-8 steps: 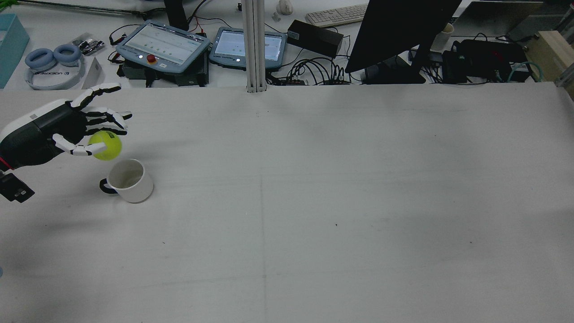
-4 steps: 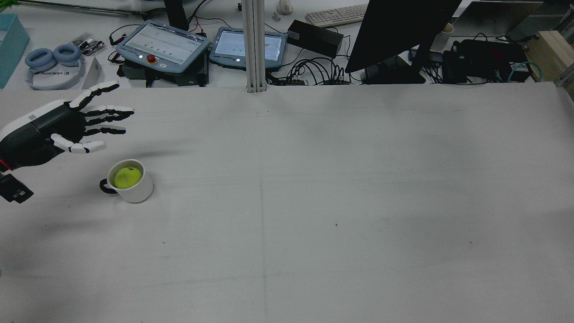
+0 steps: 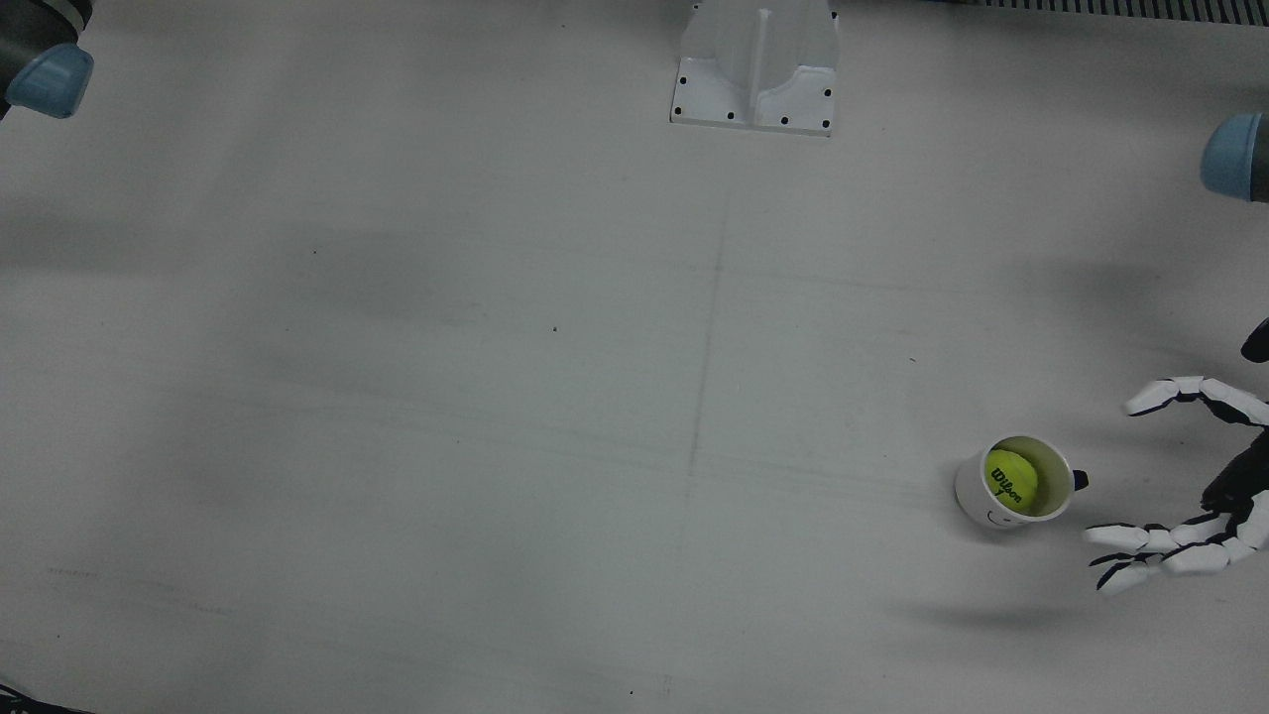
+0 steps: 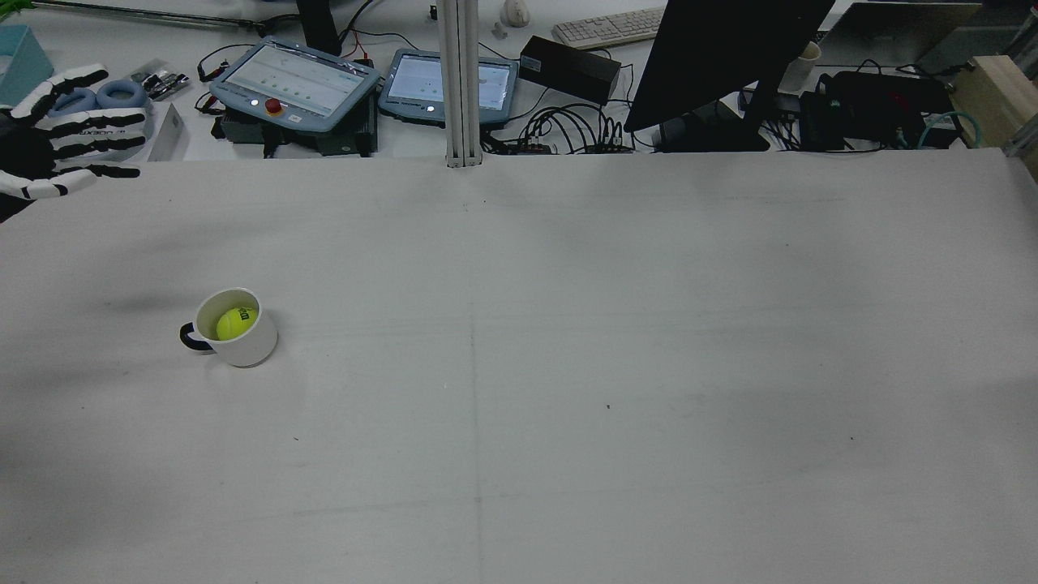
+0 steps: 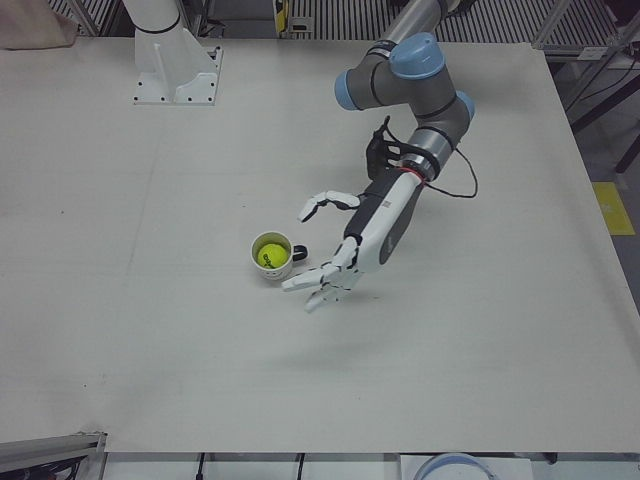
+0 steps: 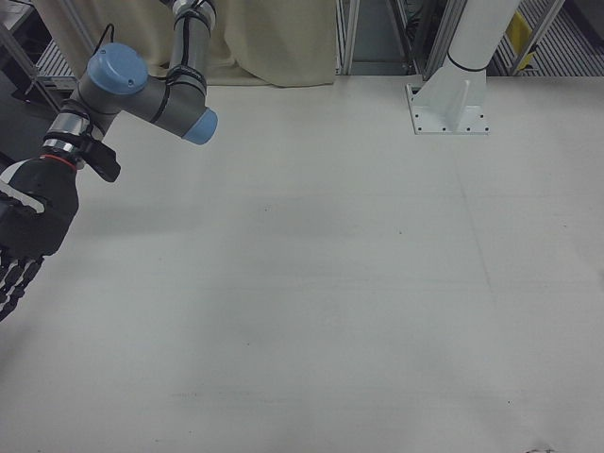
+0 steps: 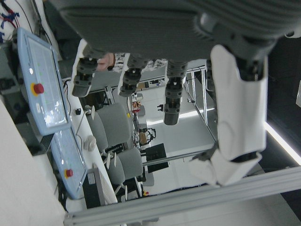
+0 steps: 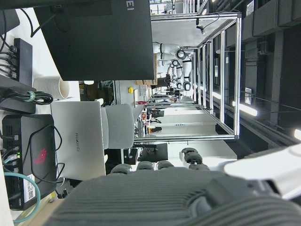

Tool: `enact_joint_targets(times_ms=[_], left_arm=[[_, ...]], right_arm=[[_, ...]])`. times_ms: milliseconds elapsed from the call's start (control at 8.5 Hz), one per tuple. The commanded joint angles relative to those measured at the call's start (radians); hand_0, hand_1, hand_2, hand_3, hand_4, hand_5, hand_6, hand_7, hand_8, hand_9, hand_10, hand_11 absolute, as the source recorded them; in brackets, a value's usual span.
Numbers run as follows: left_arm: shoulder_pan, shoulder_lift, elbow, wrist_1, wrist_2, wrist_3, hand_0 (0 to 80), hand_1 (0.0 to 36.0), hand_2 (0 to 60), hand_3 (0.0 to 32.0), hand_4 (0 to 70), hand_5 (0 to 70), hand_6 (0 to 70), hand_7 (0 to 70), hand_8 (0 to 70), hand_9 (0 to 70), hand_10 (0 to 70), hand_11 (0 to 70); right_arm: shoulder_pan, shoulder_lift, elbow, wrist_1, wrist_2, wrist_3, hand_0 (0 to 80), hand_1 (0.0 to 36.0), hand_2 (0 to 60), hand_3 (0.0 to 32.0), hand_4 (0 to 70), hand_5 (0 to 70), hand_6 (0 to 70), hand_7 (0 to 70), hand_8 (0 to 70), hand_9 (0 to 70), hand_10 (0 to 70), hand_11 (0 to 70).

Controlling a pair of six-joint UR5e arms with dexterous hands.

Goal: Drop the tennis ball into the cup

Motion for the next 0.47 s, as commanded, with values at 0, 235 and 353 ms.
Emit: enact_joint_targets(times_ms=[0,235,353], left_arm=[[-0.242,-0.06,0.134,0.034,0.008,-0.01,63.4,32.9,41.5,32.0,0.8,21.2,45.8,15.2,22.0,6.6,11.9,20.0],[-0.296,-0.07,0.136,0.034,0.018,-0.01,71.8,36.0,41.6,32.0,1.7,20.4,39.2,18.6,20.6,8.2,12.3,20.9],[-0.307,-0.07,0.136,0.034,0.018,-0.01,74.0,36.0,41.2,31.6,2.1,19.9,35.7,20.1,20.4,9.0,12.7,21.5]], right_arm=[[0.0,0.0,0.0,0.001,0.0,0.0,0.0,0.0,0.0,0.0,0.0,0.0,0.0,0.0,0.0,0.0,0.0,0.0],[0.0,0.0,0.0,0.001,0.0,0.0,0.0,0.0,0.0,0.0,0.0,0.0,0.0,0.0,0.0,0.0,0.0,0.0],[0.0,0.0,0.0,0.001,0.0,0.0,0.0,0.0,0.0,0.0,0.0,0.0,0.0,0.0,0.0,0.0,0.0,0.0]])
